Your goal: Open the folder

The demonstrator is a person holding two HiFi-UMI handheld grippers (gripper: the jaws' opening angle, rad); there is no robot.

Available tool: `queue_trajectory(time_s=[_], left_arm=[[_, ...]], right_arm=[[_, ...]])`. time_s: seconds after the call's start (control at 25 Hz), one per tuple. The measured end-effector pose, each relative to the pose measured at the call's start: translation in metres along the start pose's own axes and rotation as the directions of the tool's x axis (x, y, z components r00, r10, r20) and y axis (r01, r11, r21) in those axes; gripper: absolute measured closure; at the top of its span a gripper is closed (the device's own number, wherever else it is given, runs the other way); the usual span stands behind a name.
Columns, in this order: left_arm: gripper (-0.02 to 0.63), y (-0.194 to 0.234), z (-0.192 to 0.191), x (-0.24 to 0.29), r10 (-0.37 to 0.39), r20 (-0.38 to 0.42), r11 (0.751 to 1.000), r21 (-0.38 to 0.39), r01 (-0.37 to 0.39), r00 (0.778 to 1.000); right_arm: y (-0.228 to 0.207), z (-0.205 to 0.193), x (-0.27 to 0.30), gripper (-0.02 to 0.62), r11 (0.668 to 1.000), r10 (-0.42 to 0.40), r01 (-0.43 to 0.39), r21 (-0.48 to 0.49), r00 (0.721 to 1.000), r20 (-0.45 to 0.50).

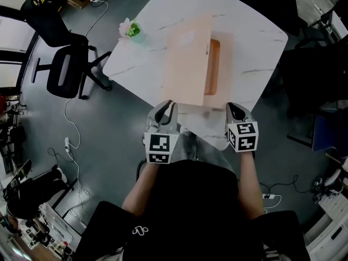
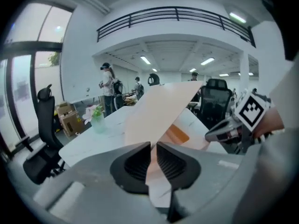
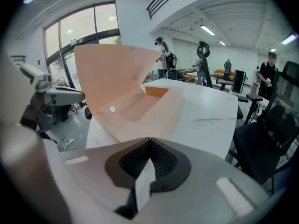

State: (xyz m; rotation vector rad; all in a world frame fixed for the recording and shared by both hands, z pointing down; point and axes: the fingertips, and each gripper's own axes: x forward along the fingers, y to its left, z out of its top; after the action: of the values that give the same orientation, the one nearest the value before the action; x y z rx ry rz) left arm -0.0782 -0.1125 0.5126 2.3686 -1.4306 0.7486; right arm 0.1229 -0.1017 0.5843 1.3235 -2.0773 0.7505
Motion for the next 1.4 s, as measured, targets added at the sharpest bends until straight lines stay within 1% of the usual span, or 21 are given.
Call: queue_trajectory(time_s=[0.04, 0.16, 0.28, 0.36, 0.48, 0.56, 0.64, 0.8, 0.96, 1.24, 1.32, 1.4], left_arm=[[0.563, 0.004, -0.001, -0.002, 0.002, 0.01, 0.999, -0.04, -0.002, 1.0], [0.563, 0.013, -0.002, -0.006, 0.01, 0.032, 0.993, -0.119, -0.006, 0.999], [0.563, 0.023, -0.005, -0.011, 0.014, 0.059, 0.971, -0.238, 0.0, 0.998], [0.563, 0.032, -0.008, -0.013, 0.02, 0.078, 0.947, -0.322, 0.006, 0.997], [0.563, 0.046, -0.012, -0.017, 0.025, 0.109, 0.893, -0.45, 0.026, 0.994], [0.563, 0.055, -0.016, -0.02, 0.033, 0.123, 0.86, -0.509, 0.034, 0.992], [0.563, 0.064, -0.02, -0.022, 0.042, 0.132, 0.838, -0.545, 0.038, 0.99], [0.565, 0.08, -0.029, -0.025, 0.064, 0.133, 0.805, -0.593, 0.027, 0.989], [0.572, 0.096, -0.04, -0.024, 0.098, 0.122, 0.768, -0.641, 0.003, 0.988], [0.574, 0.118, -0.061, -0.015, 0.124, 0.089, 0.703, -0.711, -0.024, 0.988], [0.575, 0.122, -0.065, -0.01, 0.129, 0.078, 0.688, -0.725, -0.032, 0.989], [0.574, 0.126, -0.069, -0.005, 0.132, 0.065, 0.679, -0.733, -0.042, 0.989]], right_arm=[[0.0, 0.0, 0.0, 0.594, 1.0, -0.004, 0.004, -0.015, 1.0, -0.003], [0.001, 0.0, 0.001, 0.594, 0.999, -0.012, 0.011, -0.041, 1.0, -0.01], [0.002, 0.0, 0.001, 0.594, 0.998, -0.019, 0.018, -0.055, 1.0, -0.016], [0.002, 0.0, 0.001, 0.594, 0.998, -0.021, 0.02, -0.061, 1.0, -0.019], [0.002, -0.001, 0.001, 0.594, 0.998, -0.024, 0.023, -0.061, 0.999, -0.021], [0.002, -0.001, 0.001, 0.594, 0.998, -0.027, 0.026, -0.061, 0.999, -0.022], [0.002, -0.001, 0.001, 0.594, 0.998, -0.029, 0.028, -0.06, 0.999, -0.021], [0.003, -0.001, 0.002, 0.594, 0.998, -0.032, 0.031, -0.056, 0.999, -0.019], [0.002, 0.0, 0.002, 0.594, 0.998, -0.038, 0.037, -0.059, 0.999, -0.022], [0.003, -0.001, 0.002, 0.594, 0.997, -0.048, 0.046, -0.066, 0.999, -0.023], [0.002, -0.001, 0.002, 0.594, 0.996, -0.051, 0.049, -0.069, 0.998, -0.024], [0.002, -0.001, 0.001, 0.594, 0.996, -0.056, 0.054, -0.073, 0.998, -0.026]])
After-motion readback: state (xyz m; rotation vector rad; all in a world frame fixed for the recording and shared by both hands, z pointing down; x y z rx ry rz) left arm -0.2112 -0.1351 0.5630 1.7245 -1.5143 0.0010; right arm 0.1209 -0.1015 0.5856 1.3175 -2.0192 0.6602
